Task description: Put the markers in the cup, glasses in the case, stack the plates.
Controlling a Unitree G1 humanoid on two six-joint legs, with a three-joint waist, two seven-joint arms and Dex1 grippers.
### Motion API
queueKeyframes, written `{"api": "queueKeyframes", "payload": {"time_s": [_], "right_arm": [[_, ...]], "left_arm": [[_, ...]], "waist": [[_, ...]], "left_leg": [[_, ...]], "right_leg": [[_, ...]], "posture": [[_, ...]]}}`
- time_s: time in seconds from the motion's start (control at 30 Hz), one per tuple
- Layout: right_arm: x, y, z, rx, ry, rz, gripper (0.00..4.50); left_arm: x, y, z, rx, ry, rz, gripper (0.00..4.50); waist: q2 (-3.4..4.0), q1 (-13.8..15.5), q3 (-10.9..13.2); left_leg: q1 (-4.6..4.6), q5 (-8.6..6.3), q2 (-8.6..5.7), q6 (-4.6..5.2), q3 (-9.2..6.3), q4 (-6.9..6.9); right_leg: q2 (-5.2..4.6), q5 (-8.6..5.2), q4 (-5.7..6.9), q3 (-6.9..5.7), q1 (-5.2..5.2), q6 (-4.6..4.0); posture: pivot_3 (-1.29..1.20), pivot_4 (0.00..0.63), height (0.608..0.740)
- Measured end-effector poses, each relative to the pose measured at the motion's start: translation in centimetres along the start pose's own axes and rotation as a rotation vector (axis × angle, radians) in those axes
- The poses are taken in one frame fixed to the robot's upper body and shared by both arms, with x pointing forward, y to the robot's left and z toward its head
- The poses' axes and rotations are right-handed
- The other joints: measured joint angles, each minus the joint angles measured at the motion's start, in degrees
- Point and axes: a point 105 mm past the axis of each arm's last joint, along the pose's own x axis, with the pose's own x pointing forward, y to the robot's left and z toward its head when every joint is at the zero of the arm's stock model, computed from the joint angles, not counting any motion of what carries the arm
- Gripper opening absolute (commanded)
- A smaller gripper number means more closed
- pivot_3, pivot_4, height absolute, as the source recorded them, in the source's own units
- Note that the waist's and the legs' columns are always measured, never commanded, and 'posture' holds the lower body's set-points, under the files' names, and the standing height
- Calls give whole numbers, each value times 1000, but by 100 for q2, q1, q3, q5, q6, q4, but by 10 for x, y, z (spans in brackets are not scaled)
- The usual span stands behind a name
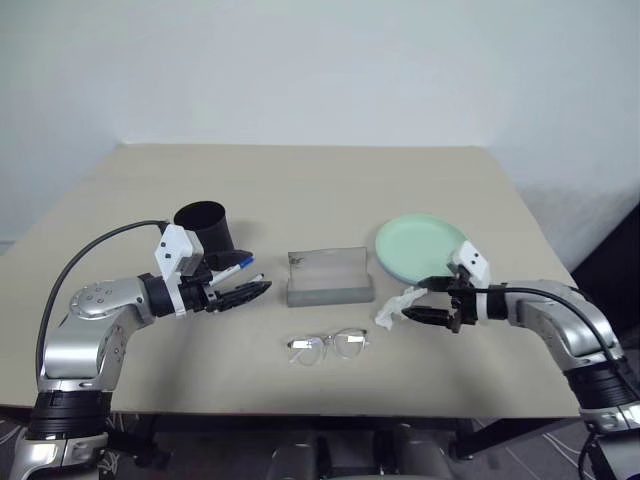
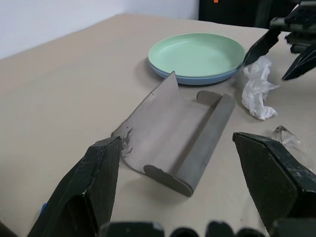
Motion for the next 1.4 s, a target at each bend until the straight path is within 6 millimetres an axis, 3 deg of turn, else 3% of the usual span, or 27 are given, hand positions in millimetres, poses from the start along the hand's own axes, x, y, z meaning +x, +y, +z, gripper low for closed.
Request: {"api": "queueKeyframes", "payload": {"time_s": [0.3, 0.33, 0.43, 0.73, 0.8, 0.93, 1.0, 1.1, 1.17, 1.23, 1.33, 1.4], "right_arm": [[18, -5, -6, 5, 5, 2, 4481], [20, -4, -8, 11, 8, 3, 4314], [24, -4, -12, 24, 14, 7, 3651], [28, 0, -10, 34, 5, 27, 447], [28, 0, -5, 23, -1, 31, 37], [22, -9, 24, -27, -58, 3, 37], [16, -28, 53, -48, -117, -72, 37], [-6, -72, 100, -60, -225, -270, 37], [-13, -90, 110, -64, -238, -359, 37], [-13, -110, 105, -42, -214, -454, 37], [-9, -126, 80, 6, -141, -533, 663], [-7, -132, 61, 45, -81, -553, 1340]], "left_arm": [[-1, 0, -2, -2, 6, 18, 3825], [-1, 0, -3, -3, 7, 19, 3825], [-1, -2, -4, -5, 11, 20, 3825], [-2, -3, -7, -9, 18, 28, 3825], [-2, -3, -6, -5, 16, 33, 3825], [-2, -3, -6, -2, 16, 41, 3825], [-2, -4, -6, -4, 19, 42, 3825], [-1, -5, -5, 0, 19, 43, 3825], [-1, -5, -5, -1, 19, 46, 3825], [1, -5, -5, -5, 20, 51, 3825], [9, -6, -7, -8, 25, 56, 3825], [17, -12, -10, -8, 35, 45, 3825]], "waist": [[-2, -1, -1], [-2, -1, -1], [-1, 2, -1], [-1, 1, -1], [-1, 0, -1], [1, -4, 0], [3, -10, 1], [-1, -4, -1], [-4, 2, -3], [-6, 1, -4], [-5, -7, -4], [-5, -18, -4]], "left_leg": [[6, -5, -1, -7, 11, 3], [7, -5, 0, -6, 13, 4], [7, -4, 2, -6, 14, 9], [7, -5, 4, -5, 15, 8], [7, -5, 4, -5, 16, 7], [7, -4, 5, -6, 22, 9], [5, -3, 7, -6, 39, 10], [10, -3, 9, -7, 44, 12], [10, -2, 7, -8, 39, 11], [8, 10, 2, -29, 41, 6], [9, 17, -15, -41, 47, 0], [7, 16, -46, -40, 53, -1]], "right_leg": [[6, 0, 10, 2, -1, 0], [5, 0, 10, 2, -1, 0], [3, 0, 10, 2, 1, 0], [2, 1, 8, 3, 1, 0], [3, 1, 10, 3, -2, 0], [4, 1, 15, 5, -6, 0], [3, 1, 19, 11, -16, -1], [6, 1, 19, 12, -12, -1], [7, 1, 19, 13, -9, -1], [5, 2, 20, 17, -10, -2], [4, 9, 31, 32, -14, 8], [-4, 14, 69, 66, -32, 6]], "posture": [[0, 0, 732], [0, 0, 732], [0, 0, 732], [0, 0, 732], [0, 0, 732], [0, 0, 732], [0, 0, 732], [0, 0, 732], [0, 0, 732], [0, 0, 732], [0, 0, 732], [0, 0, 732]]}}
